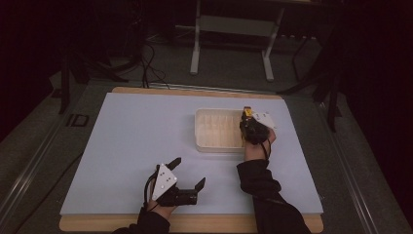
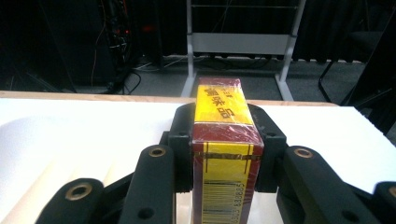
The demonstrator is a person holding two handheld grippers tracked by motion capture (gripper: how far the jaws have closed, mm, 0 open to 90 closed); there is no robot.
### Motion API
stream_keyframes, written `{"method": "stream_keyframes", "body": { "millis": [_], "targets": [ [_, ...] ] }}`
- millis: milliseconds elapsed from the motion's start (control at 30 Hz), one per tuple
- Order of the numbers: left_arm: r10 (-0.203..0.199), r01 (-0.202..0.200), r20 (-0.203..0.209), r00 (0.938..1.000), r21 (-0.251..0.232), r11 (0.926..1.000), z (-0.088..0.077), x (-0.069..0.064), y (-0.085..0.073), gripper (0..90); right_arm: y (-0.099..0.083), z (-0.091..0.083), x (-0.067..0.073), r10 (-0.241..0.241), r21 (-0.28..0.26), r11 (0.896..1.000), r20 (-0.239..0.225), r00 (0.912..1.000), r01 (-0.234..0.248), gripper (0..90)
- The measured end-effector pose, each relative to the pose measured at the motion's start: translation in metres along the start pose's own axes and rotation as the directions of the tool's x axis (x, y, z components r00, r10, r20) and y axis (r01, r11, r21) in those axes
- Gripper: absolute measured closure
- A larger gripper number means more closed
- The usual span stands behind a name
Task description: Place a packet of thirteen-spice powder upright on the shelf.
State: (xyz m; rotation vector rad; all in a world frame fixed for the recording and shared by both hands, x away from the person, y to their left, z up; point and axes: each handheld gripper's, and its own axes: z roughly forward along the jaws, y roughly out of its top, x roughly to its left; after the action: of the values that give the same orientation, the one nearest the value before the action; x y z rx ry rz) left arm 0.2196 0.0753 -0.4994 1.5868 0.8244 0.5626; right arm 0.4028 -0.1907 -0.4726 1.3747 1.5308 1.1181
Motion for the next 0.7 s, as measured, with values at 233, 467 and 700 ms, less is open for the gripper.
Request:
{"method": "stream_keyframes", "body": {
  "millis": [233,467,700],
  "targets": [
    [0.003,-0.003,-0.003,1.0,0.001,1.0,0.0,0.0,0.0,1.9,-0.009,0.001,-0.002,0.003,0.02,1.0,-0.003,1.0,-0.003,67.3],
    [0.004,-0.004,-0.005,1.0,0.001,1.0,0.0,0.0,0.001,1.9,-0.018,0.0,-0.001,0.008,0.036,0.999,-0.002,1.0,-0.008,67.2],
    [0.006,-0.006,-0.004,1.0,0.002,1.0,0.0,-0.001,0.001,1.9,-0.025,-0.007,0.0,-0.007,0.03,1.0,-0.003,1.0,0.008,67.1]
  ]
}}
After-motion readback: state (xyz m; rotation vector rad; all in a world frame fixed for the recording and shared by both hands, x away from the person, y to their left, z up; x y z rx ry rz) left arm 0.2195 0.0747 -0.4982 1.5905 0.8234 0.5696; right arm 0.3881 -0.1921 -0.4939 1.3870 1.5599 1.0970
